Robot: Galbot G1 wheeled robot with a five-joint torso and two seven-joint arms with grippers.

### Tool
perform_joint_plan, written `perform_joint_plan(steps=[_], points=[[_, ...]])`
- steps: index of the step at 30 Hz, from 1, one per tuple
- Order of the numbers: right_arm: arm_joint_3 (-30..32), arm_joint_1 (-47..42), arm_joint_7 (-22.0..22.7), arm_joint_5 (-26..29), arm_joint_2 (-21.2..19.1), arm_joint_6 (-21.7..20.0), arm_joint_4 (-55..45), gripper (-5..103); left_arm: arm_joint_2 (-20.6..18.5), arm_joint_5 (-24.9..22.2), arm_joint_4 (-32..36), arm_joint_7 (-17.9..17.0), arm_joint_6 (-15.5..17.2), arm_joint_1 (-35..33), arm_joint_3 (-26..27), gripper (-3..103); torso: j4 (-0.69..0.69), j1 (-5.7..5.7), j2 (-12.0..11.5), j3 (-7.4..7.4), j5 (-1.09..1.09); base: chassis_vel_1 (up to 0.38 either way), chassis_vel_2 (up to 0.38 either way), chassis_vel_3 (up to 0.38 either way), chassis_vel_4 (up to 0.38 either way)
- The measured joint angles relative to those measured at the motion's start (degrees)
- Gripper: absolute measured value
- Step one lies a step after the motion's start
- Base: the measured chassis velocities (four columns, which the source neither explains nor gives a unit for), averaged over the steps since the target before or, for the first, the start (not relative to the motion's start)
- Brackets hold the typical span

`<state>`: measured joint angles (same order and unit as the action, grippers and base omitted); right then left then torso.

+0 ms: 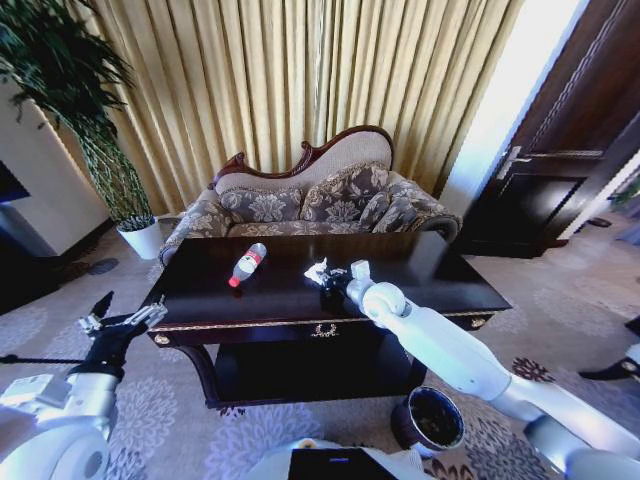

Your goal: Move to the front of the table and place the trash on the table into the trash bin.

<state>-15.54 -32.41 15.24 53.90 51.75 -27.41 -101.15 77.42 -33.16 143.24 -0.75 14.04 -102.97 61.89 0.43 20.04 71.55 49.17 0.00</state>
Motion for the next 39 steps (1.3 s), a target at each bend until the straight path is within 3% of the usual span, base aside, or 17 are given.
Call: perform_joint_plan(steps=[6,9,11,15,18,24,29,32,34,37,39], points=[[2.2,-1.9,1.4,0.0,-0.5,0.2,-1.7,0,-0.3,-0.1,0.0,0.0,-0.2,0.0,-0.1,100,0.0,0.0,0.0,0.0,0.0,0.0,0.0,0.0,0.0],[5.3,-3.7,1.9,-0.2,-1.0,0.5,-3.9,0,-0.5,-0.2,0.0,0.0,-0.2,0.2,0.0,100,0.0,0.0,0.0,0.01,-0.02,0.0,0.0,0.0,0.0],[10.7,-6.8,2.6,-0.1,-2.4,0.8,-7.6,0,-0.6,-0.9,0.0,-0.3,-0.1,0.9,0.1,100,-0.01,0.0,0.0,0.0,0.0,0.0,0.0,0.0,0.0],[13.9,-8.9,2.8,0.0,-3.4,0.9,-9.5,0,-0.6,-1.1,0.0,-0.4,0.0,1.1,0.0,100,0.0,0.0,0.0,0.0,-0.01,0.0,0.0,0.0,0.0],[24.2,-14.9,3.8,2.1,-7.3,1.1,-16.1,0,-0.2,-1.2,0.0,-0.5,0.0,1.0,-0.6,100,0.0,0.0,0.0,0.0,-0.01,0.0,0.0,0.0,0.0],[34.3,-24.6,5.5,1.1,-11.7,4.9,-21.3,0,-0.2,-1.5,0.0,-0.4,0.0,1.3,-0.9,100,0.01,-0.01,0.0,0.0,0.01,0.0,0.0,0.0,0.0],[41.6,-36.1,5.8,-3.5,-8.8,9.3,-24.5,0,-1.0,-3.3,0.0,-0.4,0.1,1.4,-0.8,100,-0.02,-0.01,0.0,-0.01,-0.02,0.0,0.0,0.0,0.0],[44.6,-40.0,5.7,-4.3,-7.1,9.8,-25.9,0,-1.8,-3.9,0.0,-0.4,0.1,1.5,-0.7,100,0.0,-0.01,0.0,0.0,-0.01,0.0,0.0,0.0,0.0],[49.8,-45.8,3.6,-6.9,-4.6,10.6,-27.4,0,-3.0,-5.0,0.0,-0.5,0.2,1.9,-0.5,100,0.0,-0.01,0.0,-0.01,0.0,0.0,0.0,0.0,0.0],[52.4,-49.0,1.5,-9.0,-3.3,11.3,-27.7,0,-3.6,-5.5,0.0,-0.6,0.4,2.1,-0.4,100,0.0,-0.01,0.0,0.0,0.01,0.0,0.0,0.0,0.0],[56.0,-55.1,-2.2,-11.7,-1.0,12.5,-28.7,0,-4.5,-6.3,0.0,-0.4,0.9,2.5,-0.4,100,0.01,-0.01,0.0,0.0,-0.01,0.0,0.0,0.0,0.0]])
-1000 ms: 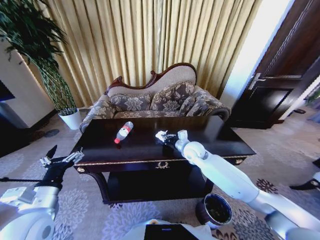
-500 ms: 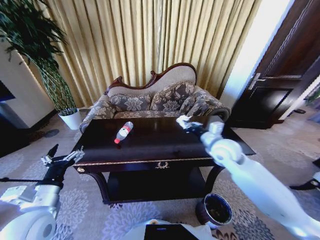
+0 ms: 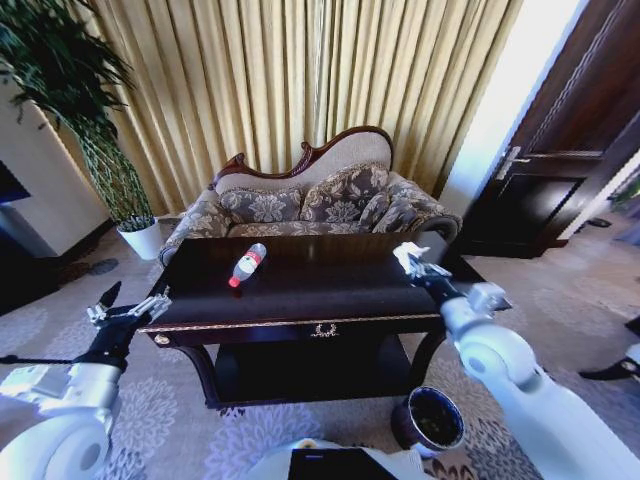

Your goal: Move to the front of the table and place the trash on the table into the trash bin.

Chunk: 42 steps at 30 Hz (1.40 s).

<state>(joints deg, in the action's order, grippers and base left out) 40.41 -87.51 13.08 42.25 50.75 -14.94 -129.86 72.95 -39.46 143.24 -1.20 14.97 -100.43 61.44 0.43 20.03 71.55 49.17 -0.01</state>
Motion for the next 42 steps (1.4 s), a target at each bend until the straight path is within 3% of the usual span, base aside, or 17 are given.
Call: perform_joint_plan(steps=[5,9,23,25,29,38,42], points=[[3.5,-6.3,-6.1,-1.0,3.0,1.9,-2.3,0,-1.0,-0.5,0.0,0.6,0.1,0.7,-0.5,100,0.0,0.0,0.0,0.0,0.02,0.0,0.0,0.0,0.0],[4.6,-8.1,-8.0,-1.1,4.2,2.6,-3.9,0,-1.9,-1.1,0.0,0.6,0.3,1.1,-0.5,100,0.0,0.0,0.0,0.0,0.02,0.0,0.0,0.0,0.0],[2.6,-9.3,-6.3,-4.7,9.3,2.7,-8.9,0,-2.5,-1.0,0.0,1.2,4.7,0.7,0.6,100,-0.01,0.01,0.0,0.0,0.01,0.0,0.0,0.0,0.0],[2.6,-9.4,-6.3,-5.0,9.5,2.7,-9.1,0,-2.5,1.2,0.0,0.6,7.0,0.8,0.7,100,0.0,0.01,0.0,0.0,0.01,0.015,-0.028,-0.025,0.025],[2.6,-9.4,-6.2,-5.4,9.8,2.6,-9.0,0,-2.5,2.7,0.0,0.5,8.3,0.8,0.8,100,-0.01,0.01,0.0,0.0,0.01,0.039,-0.035,-0.053,0.05],[0.9,-9.2,-6.2,-6.7,10.4,2.6,-8.5,0,-2.7,3.9,0.0,0.2,8.8,1.0,1.2,100,0.0,0.01,0.0,0.0,0.01,0.036,-0.029,-0.028,0.032],[0.4,-9.0,-6.2,-7.1,10.3,2.6,-8.4,0,-2.5,6.7,0.0,0.6,8.5,1.0,1.4,100,-0.01,0.01,0.0,0.0,0.01,0.059,-0.042,-0.056,0.05]])
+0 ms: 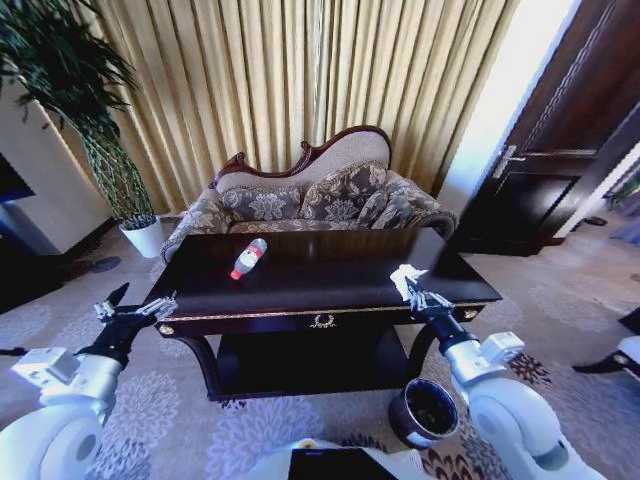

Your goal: Move to the front of the table and place the trash on the table into the trash bin.

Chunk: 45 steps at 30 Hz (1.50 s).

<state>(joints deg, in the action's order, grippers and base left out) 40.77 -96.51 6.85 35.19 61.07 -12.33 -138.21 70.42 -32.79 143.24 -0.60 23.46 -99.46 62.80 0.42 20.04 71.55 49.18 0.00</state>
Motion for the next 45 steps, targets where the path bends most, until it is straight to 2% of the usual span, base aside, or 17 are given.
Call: perform_joint_plan(steps=[19,26,29,34,37,39,42,45], points=[[-0.4,-0.6,0.0,-1.6,1.1,0.0,0.2,0,0.1,0.4,0.0,0.7,-1.9,-0.6,-0.3,100,0.01,0.0,0.0,0.0,0.0,0.066,-0.065,-0.064,0.069],[-1.8,-1.7,0.1,-4.9,3.3,0.7,1.8,0,1.0,0.4,0.0,0.7,-2.9,-1.0,-0.4,100,0.02,-0.02,0.0,-0.01,0.0,0.053,-0.058,-0.061,0.05],[-1.9,-2.3,0.1,-6.1,5.2,0.9,6.4,0,1.8,0.4,0.0,0.9,-3.5,-1.4,-0.3,100,0.01,-0.01,0.0,-0.01,0.0,0.0,0.0,0.0,0.0],[-1.9,-2.0,0.1,-8.7,5.8,1.8,13.5,0,2.0,0.1,0.0,0.9,-4.0,-1.6,0.3,100,0.02,0.01,0.0,0.02,-0.02,0.0,0.0,0.0,0.0],[-3.2,1.4,0.6,-11.1,5.7,2.2,24.9,0,2.0,-1.0,0.0,0.9,-4.0,-1.3,1.3,100,0.01,0.01,0.0,0.01,-0.02,0.0,0.0,0.0,0.0],[-3.4,2.2,0.8,-11.3,5.6,2.2,26.7,0,2.0,-1.3,0.0,0.9,-4.0,-1.3,1.5,100,0.01,0.01,0.0,0.01,-0.01,0.0,0.0,0.0,0.0],[-5.1,7.0,1.9,-11.9,4.9,2.3,38.8,0,1.9,-2.6,0.0,0.9,-4.0,-1.2,3.0,100,0.0,0.0,0.0,0.01,-0.02,0.0,0.0,0.0,0.0],[-5.7,8.9,2.2,-12.3,4.6,2.5,43.0,0,1.8,-3.1,0.0,0.9,-4.0,-1.2,3.7,100,0.01,0.01,0.0,0.01,-0.01,0.0,0.0,0.0,0.0]])
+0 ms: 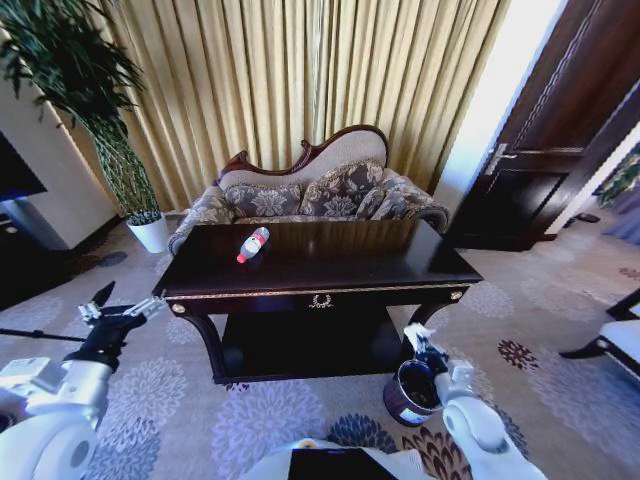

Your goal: Move to the front of the table and place the trash on the table into the trash bin.

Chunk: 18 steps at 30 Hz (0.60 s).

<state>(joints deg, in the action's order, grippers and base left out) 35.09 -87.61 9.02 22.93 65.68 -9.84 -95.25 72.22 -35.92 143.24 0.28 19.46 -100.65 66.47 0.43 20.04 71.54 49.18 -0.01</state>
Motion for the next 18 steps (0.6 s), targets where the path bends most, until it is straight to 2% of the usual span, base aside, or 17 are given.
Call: perform_joint_plan(steps=[2,4,5,9,16,17,18], points=[[-0.8,3.7,0.7,-1.5,-0.2,0.9,7.3,0,-0.1,-0.6,0.0,0.0,0.0,-0.1,0.9,100,0.0,0.0,0.0,0.0,0.0,0.0,0.0,0.0,0.0],[-0.9,4.2,0.8,-1.8,-0.2,1.0,8.4,0,-0.1,-0.6,0.0,0.0,-0.1,-0.2,1.0,100,-0.01,0.0,0.0,0.0,0.0,0.0,0.0,0.0,0.0],[-1.4,6.3,1.3,-2.5,-0.3,1.2,12.7,0,-0.1,-0.7,0.0,0.0,-0.1,-0.2,1.3,100,-0.01,0.0,0.0,0.0,0.0,0.0,0.0,0.0,0.0],[-3.0,9.3,1.9,-4.3,-0.7,1.2,19.5,0,0.1,-0.7,0.0,0.0,-0.2,-0.3,1.1,100,0.01,0.0,0.0,0.0,0.01,0.0,0.0,0.0,0.0],[-4.5,11.5,2.0,-5.9,-0.3,0.3,24.4,0,0.6,-0.5,0.0,0.3,-0.3,-0.1,0.9,100,-0.01,0.0,0.0,0.0,0.0,0.0,0.0,0.0,0.0],[-4.7,11.6,2.0,-6.2,-0.1,-0.1,24.6,-3,0.7,-0.5,0.0,0.4,-0.3,-0.1,0.9,100,0.01,0.0,0.0,0.0,0.01,0.0,0.0,0.0,0.0],[-4.8,11.5,2.0,-6.4,0.1,-0.3,24.6,2,0.8,-0.4,0.0,0.5,-0.3,-0.1,0.8,100,0.01,0.0,0.0,0.0,0.0,0.0,0.0,0.0,0.0]])
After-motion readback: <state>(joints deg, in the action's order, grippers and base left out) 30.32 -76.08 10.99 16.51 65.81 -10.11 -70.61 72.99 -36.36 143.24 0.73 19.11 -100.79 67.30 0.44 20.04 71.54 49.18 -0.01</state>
